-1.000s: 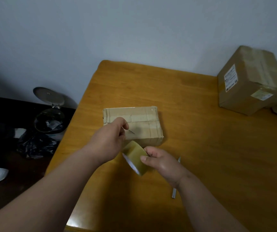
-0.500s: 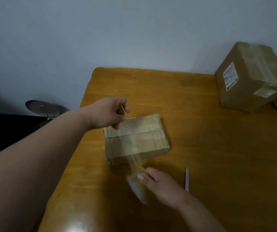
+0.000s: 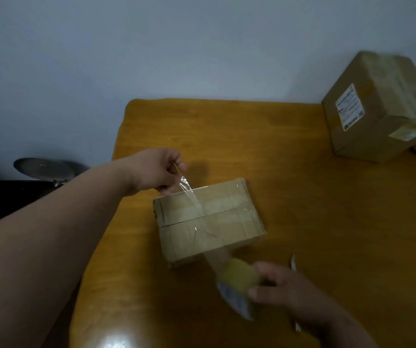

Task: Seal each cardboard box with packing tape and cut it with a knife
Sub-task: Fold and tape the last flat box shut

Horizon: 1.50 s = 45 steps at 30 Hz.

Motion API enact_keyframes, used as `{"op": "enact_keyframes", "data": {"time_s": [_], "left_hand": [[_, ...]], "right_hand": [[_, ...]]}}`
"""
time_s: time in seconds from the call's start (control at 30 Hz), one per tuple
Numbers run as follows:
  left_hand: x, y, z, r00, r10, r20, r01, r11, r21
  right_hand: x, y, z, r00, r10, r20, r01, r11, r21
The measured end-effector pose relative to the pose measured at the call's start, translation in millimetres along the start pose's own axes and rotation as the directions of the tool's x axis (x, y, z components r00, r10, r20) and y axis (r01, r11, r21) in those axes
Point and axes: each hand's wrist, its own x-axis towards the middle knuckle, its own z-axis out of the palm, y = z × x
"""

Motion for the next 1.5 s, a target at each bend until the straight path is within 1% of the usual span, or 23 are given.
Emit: {"op": "enact_keyframes", "data": {"time_s": [0.07,0.1,0.13,0.17,0.2,0.27,0.3,0.33,0.4,0.5,0.57,0.63,0.7,0.77,0.83,0.9,1.1,1.27,1.5], "left_hand": [[-7,-14,-1,0.997,-0.030,-0.077,0.019,0.989,-0.146],[-12,-22,0,0.993,-0.051,-0.110,0.027,0.978,-0.207],[-17,-29,2,0.987,-0.070,-0.145,0.031,0.967,-0.254],[-22,-36,4,0.980,-0.086,-0.181,0.029,0.955,-0.295],[-27,-42,7,0.971,-0.100,-0.218,0.021,0.942,-0.336],[-36,-53,13,0.947,-0.130,-0.293,-0.001,0.913,-0.407],[-41,-58,16,0.935,-0.147,-0.322,-0.009,0.899,-0.437],[-45,-62,20,0.923,-0.170,-0.346,-0.012,0.884,-0.468],[-56,-72,31,0.896,-0.230,-0.380,-0.016,0.838,-0.545],[-69,-85,53,0.860,-0.306,-0.408,-0.044,0.751,-0.658],[-75,-90,69,0.833,-0.337,-0.439,-0.071,0.721,-0.689],[-76,-92,82,0.802,-0.357,-0.479,-0.094,0.716,-0.692],[-75,-95,92,0.769,-0.383,-0.512,-0.111,0.709,-0.696],[-73,-99,98,0.744,-0.417,-0.522,-0.120,0.685,-0.719],[-71,-102,102,0.740,-0.440,-0.509,-0.114,0.664,-0.739],[-68,-105,107,0.739,-0.459,-0.492,-0.104,0.645,-0.757],[-68,-114,119,0.729,-0.478,-0.490,-0.126,0.610,-0.783],[-66,-118,120,0.699,-0.480,-0.530,-0.156,0.621,-0.768],[-59,-119,124,0.700,-0.459,-0.547,-0.179,0.629,-0.757]], "right_hand": [[-9,-14,-17,0.995,-0.038,-0.097,0.039,0.999,0.012],[-13,-23,-22,0.991,-0.060,-0.116,0.057,0.998,-0.027],[-15,-31,-24,0.989,-0.070,-0.129,0.057,0.993,-0.107],[-15,-37,-25,0.985,-0.078,-0.154,0.040,0.971,-0.235],[-13,-43,-24,0.975,-0.091,-0.203,0.008,0.927,-0.375],[-9,-50,-25,0.934,-0.152,-0.324,-0.067,0.815,-0.576],[-7,-55,-26,0.909,-0.190,-0.371,-0.092,0.776,-0.624],[-7,-59,-28,0.884,-0.240,-0.402,-0.090,0.755,-0.649],[-8,-68,-36,0.829,-0.360,-0.429,-0.004,0.762,-0.647],[-9,-78,-47,0.771,-0.485,-0.413,0.142,0.764,-0.630],[-6,-81,-54,0.767,-0.519,-0.376,0.192,0.746,-0.638],[0,-83,-60,0.769,-0.541,-0.341,0.209,0.717,-0.665],[9,-83,-66,0.765,-0.567,-0.305,0.176,0.639,-0.749],[17,-86,-67,0.759,-0.595,-0.264,0.111,0.518,-0.848],[22,-89,-66,0.749,-0.623,-0.225,0.072,0.415,-0.907],[23,-92,-67,0.749,-0.628,-0.208,0.050,0.368,-0.928],[30,-101,-75,0.782,-0.584,-0.218,-0.013,0.335,-0.942],[38,-105,-75,0.806,-0.547,-0.225,-0.025,0.349,-0.937],[47,-109,-80,0.824,-0.522,-0.221,-0.037,0.339,-0.940]]}}
